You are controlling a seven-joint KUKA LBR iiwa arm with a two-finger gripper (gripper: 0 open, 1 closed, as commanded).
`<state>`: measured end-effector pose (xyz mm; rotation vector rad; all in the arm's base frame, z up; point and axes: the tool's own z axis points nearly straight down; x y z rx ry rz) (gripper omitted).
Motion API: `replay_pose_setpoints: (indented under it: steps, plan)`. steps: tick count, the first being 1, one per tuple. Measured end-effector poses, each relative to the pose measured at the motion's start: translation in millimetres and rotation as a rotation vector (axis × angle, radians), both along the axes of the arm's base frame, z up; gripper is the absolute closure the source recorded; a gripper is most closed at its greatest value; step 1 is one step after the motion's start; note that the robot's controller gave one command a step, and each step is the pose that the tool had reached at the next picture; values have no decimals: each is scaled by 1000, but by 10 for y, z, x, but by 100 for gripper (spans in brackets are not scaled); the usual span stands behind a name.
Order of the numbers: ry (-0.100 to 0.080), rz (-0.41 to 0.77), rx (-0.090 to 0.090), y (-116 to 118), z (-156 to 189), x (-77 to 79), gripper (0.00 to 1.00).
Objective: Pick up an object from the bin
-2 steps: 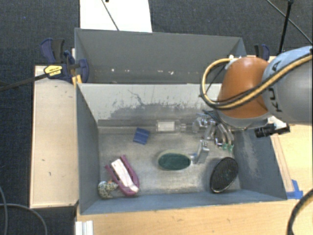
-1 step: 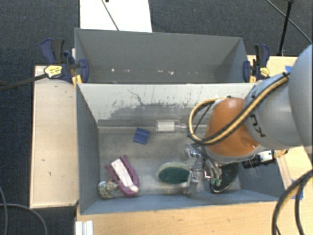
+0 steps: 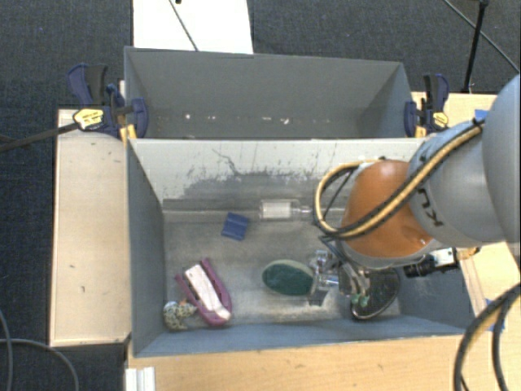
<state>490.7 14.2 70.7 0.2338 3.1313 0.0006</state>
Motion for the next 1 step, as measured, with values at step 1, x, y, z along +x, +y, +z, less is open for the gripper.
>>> replay_pose_setpoints:
  steps: [1]
  plan:
    - [-10,68,1,223,1911,290,100]
